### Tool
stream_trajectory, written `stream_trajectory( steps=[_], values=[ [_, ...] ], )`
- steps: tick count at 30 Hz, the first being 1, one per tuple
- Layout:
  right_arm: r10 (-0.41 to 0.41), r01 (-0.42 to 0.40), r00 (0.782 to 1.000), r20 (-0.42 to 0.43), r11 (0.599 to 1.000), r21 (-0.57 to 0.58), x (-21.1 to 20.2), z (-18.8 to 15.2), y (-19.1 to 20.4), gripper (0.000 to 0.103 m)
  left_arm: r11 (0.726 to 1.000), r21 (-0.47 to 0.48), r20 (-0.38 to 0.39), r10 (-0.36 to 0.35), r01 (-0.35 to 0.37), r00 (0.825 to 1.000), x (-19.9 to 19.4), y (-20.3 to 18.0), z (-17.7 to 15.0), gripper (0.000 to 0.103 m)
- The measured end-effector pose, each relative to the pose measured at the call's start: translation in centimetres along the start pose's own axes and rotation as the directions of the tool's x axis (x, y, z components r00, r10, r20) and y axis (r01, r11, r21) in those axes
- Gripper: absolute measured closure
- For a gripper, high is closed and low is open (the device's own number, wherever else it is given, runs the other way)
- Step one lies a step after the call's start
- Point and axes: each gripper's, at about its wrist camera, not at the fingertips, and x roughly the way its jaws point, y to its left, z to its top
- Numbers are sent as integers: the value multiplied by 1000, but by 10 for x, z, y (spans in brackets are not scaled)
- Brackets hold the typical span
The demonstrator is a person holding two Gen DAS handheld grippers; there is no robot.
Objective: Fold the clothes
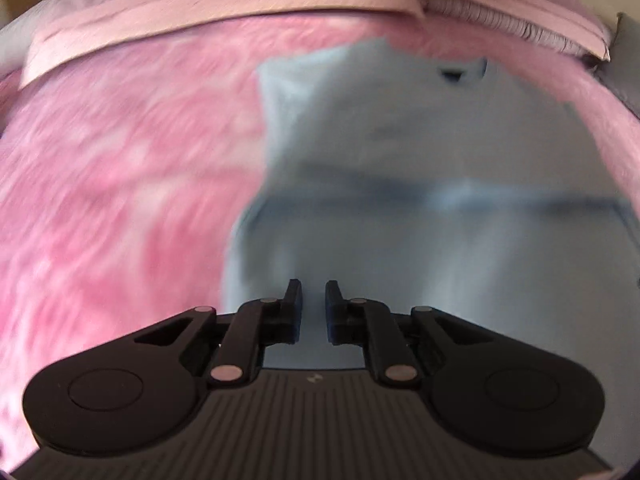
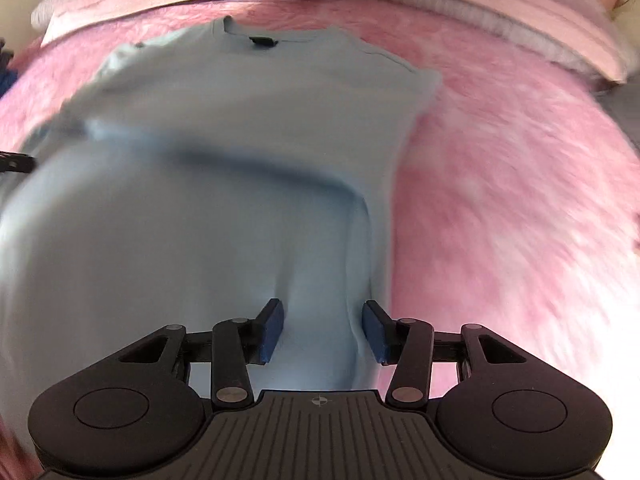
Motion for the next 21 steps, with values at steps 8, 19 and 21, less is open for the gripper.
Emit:
stream_trajectory(
  steps=[8, 19, 21],
  values=[
    [-137, 159, 982, -129, 970, 182, -56, -50, 17, 55, 999, -19, -59, -44, 43, 997, -52, 26, -40, 94],
    [-162, 179, 981, -109, 970, 167, -32, -50, 93, 55, 995, -7, -90, -102, 101, 991, -45, 8, -70, 91],
    [-140, 157, 987, -83, 958, 239, -46, -72, 86, 55, 995, 8, -80, -97, 98, 992, -57, 11, -88, 91]
  ],
)
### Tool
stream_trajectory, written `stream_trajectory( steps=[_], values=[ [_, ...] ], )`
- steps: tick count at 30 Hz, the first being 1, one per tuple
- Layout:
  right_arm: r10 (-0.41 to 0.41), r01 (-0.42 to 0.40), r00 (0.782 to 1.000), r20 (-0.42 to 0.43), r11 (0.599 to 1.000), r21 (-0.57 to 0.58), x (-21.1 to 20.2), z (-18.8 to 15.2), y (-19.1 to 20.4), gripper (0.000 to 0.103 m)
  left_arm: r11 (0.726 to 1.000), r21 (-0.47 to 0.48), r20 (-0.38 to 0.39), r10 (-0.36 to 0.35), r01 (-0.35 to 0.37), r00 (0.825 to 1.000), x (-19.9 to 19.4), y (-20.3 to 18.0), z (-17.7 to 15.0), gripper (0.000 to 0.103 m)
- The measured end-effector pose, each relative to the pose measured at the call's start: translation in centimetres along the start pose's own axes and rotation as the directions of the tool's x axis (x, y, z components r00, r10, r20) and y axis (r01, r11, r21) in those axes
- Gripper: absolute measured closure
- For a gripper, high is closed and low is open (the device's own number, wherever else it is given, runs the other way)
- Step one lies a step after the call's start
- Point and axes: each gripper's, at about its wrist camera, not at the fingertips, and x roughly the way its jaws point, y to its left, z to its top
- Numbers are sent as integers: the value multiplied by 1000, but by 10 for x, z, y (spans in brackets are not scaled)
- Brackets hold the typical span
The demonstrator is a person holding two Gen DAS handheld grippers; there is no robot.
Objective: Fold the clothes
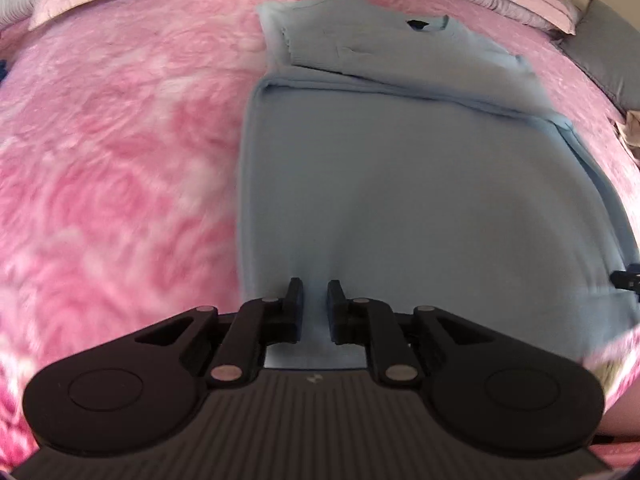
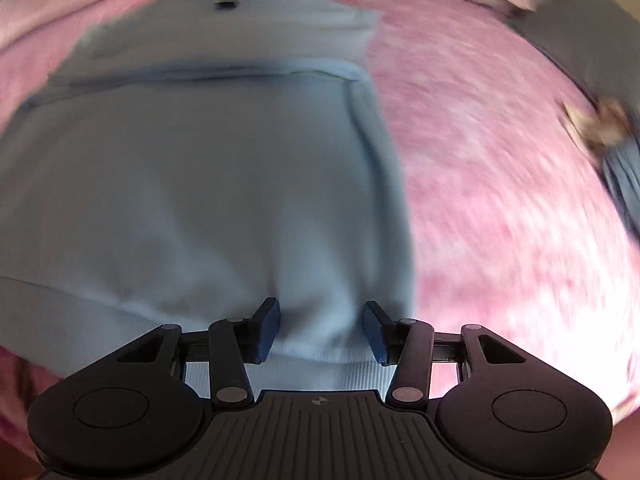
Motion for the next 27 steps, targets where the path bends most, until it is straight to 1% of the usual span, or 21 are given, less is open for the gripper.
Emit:
stream_trajectory(
  steps=[1, 2, 5, 7, 8, 9, 11, 13, 15, 17, 21, 22, 23, 24, 25, 27],
  values=[
    [8, -8, 1000, -12, 1000, 0, -5, -7, -2, 55, 1000, 1, -4, 5, -5, 1000, -5, 0, -7, 92],
    [14, -15, 1000, -23, 1000, -2, -9, -15, -3, 55, 1000, -17, -11, 8, -8, 1000, -9, 0, -10, 92],
    [-2, -3, 998, -64, 997, -74, -17, -27, 7, 55, 997, -74, -37, 15, -18, 999, -21, 0, -18, 93],
    [-4, 0, 991, -137, 1000, -29, -19, -30, 1, 55, 991, -124, -81, 31, -41, 996, -29, -2, -20, 93],
    [-2, 2, 986, -166, 1000, -2, -21, -33, -3, 55, 989, -133, -89, 47, -58, 995, -37, -7, -22, 93],
    [6, -2, 986, -165, 1000, 23, -27, -34, -6, 55, 988, -134, -87, 62, -73, 994, -46, -11, -23, 93],
    [53, -47, 992, -113, 997, 54, -48, -34, -11, 55, 985, -145, -78, 79, -90, 994, -68, -22, -24, 93],
    [101, -97, 993, -65, 993, 69, -72, -34, -16, 55, 982, -165, -55, 84, -92, 995, -93, -34, -25, 92],
    [145, -143, 989, -32, 987, 76, -94, -34, -23, 55, 980, -173, -39, 97, -102, 995, -118, -49, -27, 91],
    [188, -188, 982, -1, 979, 75, -117, -38, -31, 55, 976, -177, -40, 119, -125, 992, -141, -67, -31, 90],
    [241, -244, 969, 47, 969, 44, -170, -53, -46, 54, 970, -187, -36, 151, -155, 988, -188, -107, -41, 86],
    [253, -255, 966, 55, 967, 30, -181, -57, -51, 51, 969, -189, -30, 157, -160, 987, -199, -117, -43, 85],
    [264, -265, 963, 62, 964, 16, -192, -61, -57, 44, 968, -191, -24, 163, -164, 986, -211, -128, -46, 83],
    [275, -275, 959, 74, 961, -4, -202, -66, -59, 40, 967, -194, -17, 168, -168, 986, -222, -137, -49, 81],
    [285, -284, 955, 86, 958, -25, -212, -71, -61, 38, 966, -197, -5, 171, -169, 985, -233, -146, -53, 80],
    [298, -293, 949, 106, 954, -57, -233, -79, -66, 38, 963, -203, 23, 187, -179, 982, -255, -163, -59, 76]
  ],
)
